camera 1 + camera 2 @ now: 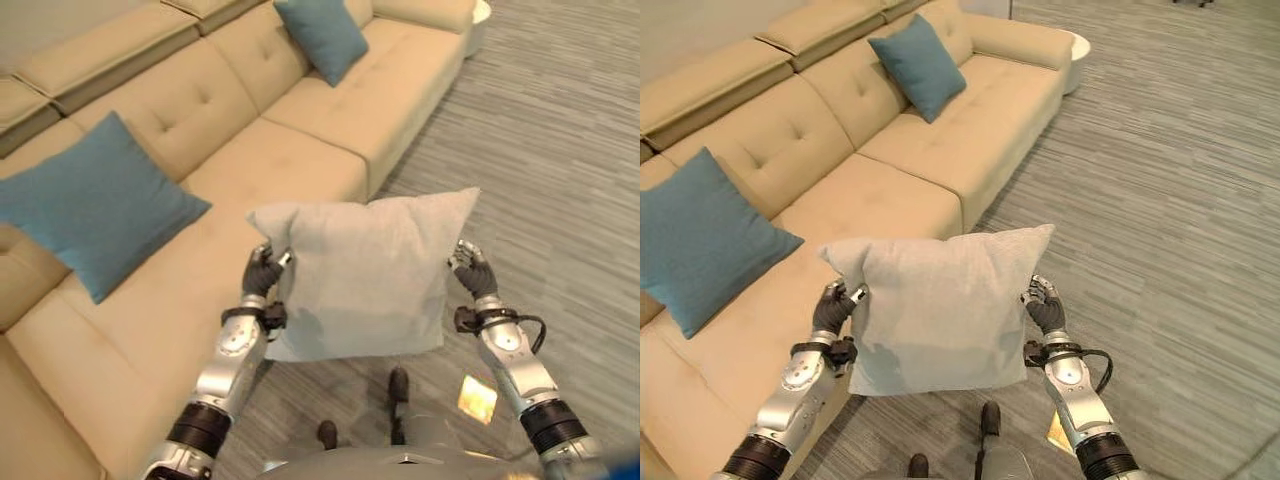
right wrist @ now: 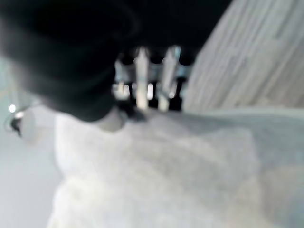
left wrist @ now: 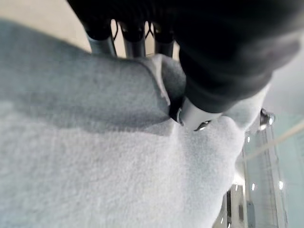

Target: Pick up all the scattered cushions and arrange them neatly on the sofa.

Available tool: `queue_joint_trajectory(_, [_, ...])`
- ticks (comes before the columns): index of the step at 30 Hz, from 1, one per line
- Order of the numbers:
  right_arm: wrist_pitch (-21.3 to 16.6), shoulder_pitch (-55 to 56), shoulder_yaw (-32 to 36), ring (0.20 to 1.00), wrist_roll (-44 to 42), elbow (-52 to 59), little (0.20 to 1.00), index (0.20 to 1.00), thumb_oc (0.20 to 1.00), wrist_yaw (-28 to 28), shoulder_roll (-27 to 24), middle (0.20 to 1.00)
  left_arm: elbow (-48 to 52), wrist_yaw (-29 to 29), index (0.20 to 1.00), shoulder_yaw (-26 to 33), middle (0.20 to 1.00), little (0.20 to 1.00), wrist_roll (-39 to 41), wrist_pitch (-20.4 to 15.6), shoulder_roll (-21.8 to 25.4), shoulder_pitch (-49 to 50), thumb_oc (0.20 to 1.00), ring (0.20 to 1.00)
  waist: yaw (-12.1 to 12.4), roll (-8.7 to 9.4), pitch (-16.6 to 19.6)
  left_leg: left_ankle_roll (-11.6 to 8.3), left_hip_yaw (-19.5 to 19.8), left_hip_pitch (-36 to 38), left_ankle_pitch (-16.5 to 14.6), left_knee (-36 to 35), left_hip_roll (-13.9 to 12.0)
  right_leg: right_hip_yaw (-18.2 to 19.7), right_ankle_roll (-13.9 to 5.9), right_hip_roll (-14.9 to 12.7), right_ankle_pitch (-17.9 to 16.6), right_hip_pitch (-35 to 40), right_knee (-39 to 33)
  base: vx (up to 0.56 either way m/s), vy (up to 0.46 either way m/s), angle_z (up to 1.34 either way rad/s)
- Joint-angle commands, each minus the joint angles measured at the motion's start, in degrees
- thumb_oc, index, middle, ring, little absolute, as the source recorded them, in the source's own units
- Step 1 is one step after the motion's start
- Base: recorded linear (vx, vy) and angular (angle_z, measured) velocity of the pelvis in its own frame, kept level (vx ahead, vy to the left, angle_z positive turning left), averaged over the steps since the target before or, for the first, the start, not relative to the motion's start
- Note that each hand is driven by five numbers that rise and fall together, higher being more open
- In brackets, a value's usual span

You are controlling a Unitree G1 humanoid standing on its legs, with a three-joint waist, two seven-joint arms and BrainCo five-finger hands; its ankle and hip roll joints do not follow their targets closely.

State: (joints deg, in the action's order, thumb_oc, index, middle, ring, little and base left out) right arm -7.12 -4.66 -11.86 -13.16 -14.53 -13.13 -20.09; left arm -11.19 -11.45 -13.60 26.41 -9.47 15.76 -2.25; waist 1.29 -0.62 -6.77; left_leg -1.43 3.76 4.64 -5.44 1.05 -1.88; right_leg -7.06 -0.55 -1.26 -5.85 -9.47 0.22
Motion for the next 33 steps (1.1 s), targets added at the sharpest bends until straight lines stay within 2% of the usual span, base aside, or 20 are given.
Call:
queue_joint_trajectory(1, [-6.2,-3.2,-1.1,0.200,0.0,7.0,0.200,0.200,0.200,1.5,1.5,0.200,5.2,3.4,0.200,-5.6,0.200,0.200,1.8,-5.4,0.2,-6.9,0.200,0.200,-0.8,3.88,1.8,-2.17,-1.5,-9.0,-1.6,19.3,3.2,-0.5,-4.46,-2.9,3.7,4.6,-0.1,0.07,-0.146,0.54])
queue_joint_trajectory(2, [-6.1,-3.2,-1.0,0.200,0.0,6.9,0.200,0.200,0.200,1.2,1.2,0.200,5.1,3.4,0.200,-5.8,0.200,0.200,2.0,-5.4,0.0,-6.9,0.200,0.200,-1.0,4.02,1.7,-2.18,-2.0,-11.2,-1.6,22.3,2.5,-1.3,-3.91,-2.8,4.3,5.2,-0.5,0.15,-0.203,0.69])
queue_joint_trajectory(3, [-6.0,-3.2,-0.6,0.200,-0.2,7.0,0.200,0.200,0.200,0.8,0.8,0.200,4.7,3.5,0.200,-6.4,0.200,0.200,2.1,-5.2,-0.1,-7.5,0.200,0.200,-0.8,4.68,1.1,-1.36,-3.9,-14.4,-1.7,22.4,1.7,-2.6,-3.56,-3.0,5.3,6.7,-1.5,0.13,-0.117,0.51])
queue_joint_trajectory(5, [-6.2,-3.2,-0.1,0.200,-0.4,7.3,0.200,0.200,0.200,0.3,0.7,0.200,4.3,3.5,0.200,-6.8,0.200,0.200,1.7,-4.8,-0.1,-8.0,0.200,0.200,-0.4,5.37,1.1,-0.70,-4.9,-16.9,-2.4,19.3,2.1,-3.8,-3.77,-3.3,5.8,7.8,-2.5,0.16,-0.065,0.46])
queue_joint_trajectory(8, [-6.0,-3.0,0.3,0.200,-0.7,7.3,0.200,0.200,0.200,-0.1,0.5,0.200,4.3,3.5,0.200,-7.0,0.200,0.200,1.3,-4.2,-0.2,-8.2,0.200,0.200,0.0,4.87,1.0,-0.89,-6.7,-19.9,1.8,13.5,1.6,-4.7,-3.97,-2.6,7.2,9.2,-3.1,0.18,0.034,0.40])
queue_joint_trajectory(9, [-6.1,-2.9,1.0,0.200,-1.1,7.2,0.200,0.200,0.200,-1.0,0.9,0.200,4.4,3.4,0.200,-7.1,0.200,0.200,1.3,-4.1,-0.1,-8.4,0.200,0.200,0.0,4.72,0.8,-1.24,-11.0,-22.5,4.8,12.4,0.0,-5.4,-3.65,-2.2,8.8,10.5,-2.7,0.35,0.163,0.41])
queue_joint_trajectory(10, [-5.7,-2.4,0.9,0.200,-1.0,7.6,0.200,0.200,0.200,-0.5,1.5,0.200,4.7,3.4,0.200,-6.9,0.200,0.200,1.5,-4.2,0.1,-7.8,0.200,0.200,0.1,4.39,1.5,-0.91,-11.7,-19.5,4.7,9.3,-0.8,-5.4,-3.92,-2.0,9.7,10.8,-1.7,0.38,0.200,0.24])
queue_joint_trajectory(11, [-5.5,-2.1,0.8,0.200,-0.9,7.7,0.200,0.200,0.200,-0.2,1.7,0.200,5.0,3.8,0.200,-7.0,0.200,0.200,1.7,-4.0,0.3,-7.6,0.200,0.200,0.0,4.45,1.7,-0.62,-11.0,-18.6,3.7,9.2,-0.2,-5.4,-4.26,-2.4,9.8,11.4,-1.3,0.31,0.198,0.07])
queue_joint_trajectory(14, [-5.5,-1.9,1.0,0.200,-0.5,8.2,0.200,0.200,0.200,0.1,2.5,0.200,5.5,4.0,0.200,-6.8,0.200,0.200,1.6,-3.9,0.6,-7.2,0.200,0.200,0.0,4.78,2.4,-0.28,-10.8,-17.4,3.4,8.1,0.5,-5.2,-4.95,-3.4,9.7,11.5,-0.5,0.21,0.158,-0.18])
queue_joint_trajectory(15, [-5.5,-2.2,0.7,0.200,-0.5,7.8,0.200,0.200,0.200,0.3,3.1,0.200,5.7,4.0,0.200,-6.7,0.200,0.200,1.5,-3.8,1.2,-7.1,0.200,0.200,0.4,4.90,2.8,0.77,-11.5,-15.9,1.7,8.1,1.2,-4.5,-5.82,-4.5,10.1,11.7,0.9,0.19,0.178,-0.15])
queue_joint_trajectory(16, [-5.5,-2.4,0.7,0.200,-0.6,7.8,0.200,0.200,0.200,0.5,3.4,0.200,6.0,4.1,0.200,-6.6,0.200,0.200,1.4,-3.7,1.4,-7.2,0.200,0.200,0.5,4.88,3.1,1.12,-11.7,-15.6,1.6,7.8,1.4,-4.4,-6.05,-4.9,10.0,11.4,1.9,0.25,0.244,-0.05])
queue_joint_trajectory(20, [-5.4,-3.2,0.5,0.200,-0.5,7.7,0.200,0.200,0.200,1.3,4.2,0.200,6.8,4.5,0.200,-6.1,0.200,0.200,0.6,-3.7,2.6,-6.9,0.200,0.200,1.0,4.34,2.9,2.69,-12.7,-13.0,-0.1,7.1,2.1,-3.6,-7.24,-6.6,10.3,9.5,9.2,0.10,0.130,-0.08])
queue_joint_trajectory(22, [-5.2,-3.1,0.4,0.200,-0.3,7.9,0.200,0.200,0.200,1.9,5.0,0.200,7.1,4.4,0.200,-5.7,0.200,0.200,0.1,-3.7,3.1,-6.3,0.200,0.200,0.1,3.53,2.5,3.40,-12.0,-10.6,-0.8,6.1,2.5,-2.3,-7.86,-6.7,8.2,5.3,15.6,0.19,0.177,-0.04])
queue_joint_trajectory(23, [-5.2,-3.0,0.3,0.200,-0.2,7.9,0.200,0.200,0.200,2.1,5.1,0.200,7.2,4.3,0.200,-5.6,0.200,0.200,0.1,-3.9,3.1,-6.1,0.200,0.200,-0.2,3.20,2.4,3.50,-11.8,-9.7,-1.0,5.5,2.6,-1.9,-7.66,-6.3,8.1,3.8,16.0,0.14,0.103,0.04])
queue_joint_trajectory(27, [-5.4,-3.3,0.2,0.200,-0.4,7.9,0.200,0.200,0.200,2.0,5.0,0.200,7.1,4.4,0.200,-5.7,0.200,0.200,0.4,-4.0,2.8,-5.8,0.200,0.200,-1.1,2.67,2.2,3.51,-10.8,-7.2,-1.2,3.6,3.2,-1.8,-6.92,-5.3,7.8,1.4,11.8,0.15,0.017,0.23])
queue_joint_trajectory(30, [-5.4,-3.9,0.0,0.200,-0.2,7.9,0.200,0.200,0.200,2.0,5.1,0.200,6.6,4.3,0.200,-5.2,0.200,0.200,0.3,-4.1,2.2,-6.0,0.200,0.200,-1.9,3.14,1.7,3.05,-9.7,-4.3,-2.1,2.3,4.0,-2.9,-7.96,-5.1,3.9,-1.6,3.8,0.22,-0.049,0.08])
queue_joint_trajectory(33, [-5.5,-4.1,0.0,0.200,0.0,8.0,0.200,0.200,0.200,2.0,5.0,0.200,6.3,4.5,0.200,-4.9,0.200,0.200,0.2,-4.6,2.0,-6.1,0.200,0.200,-2.5,3.32,1.3,2.59,-8.8,-3.0,-2.9,2.6,4.0,-2.8,-8.60,-4.8,2.6,-2.7,2.3,0.21,-0.082,0.16])
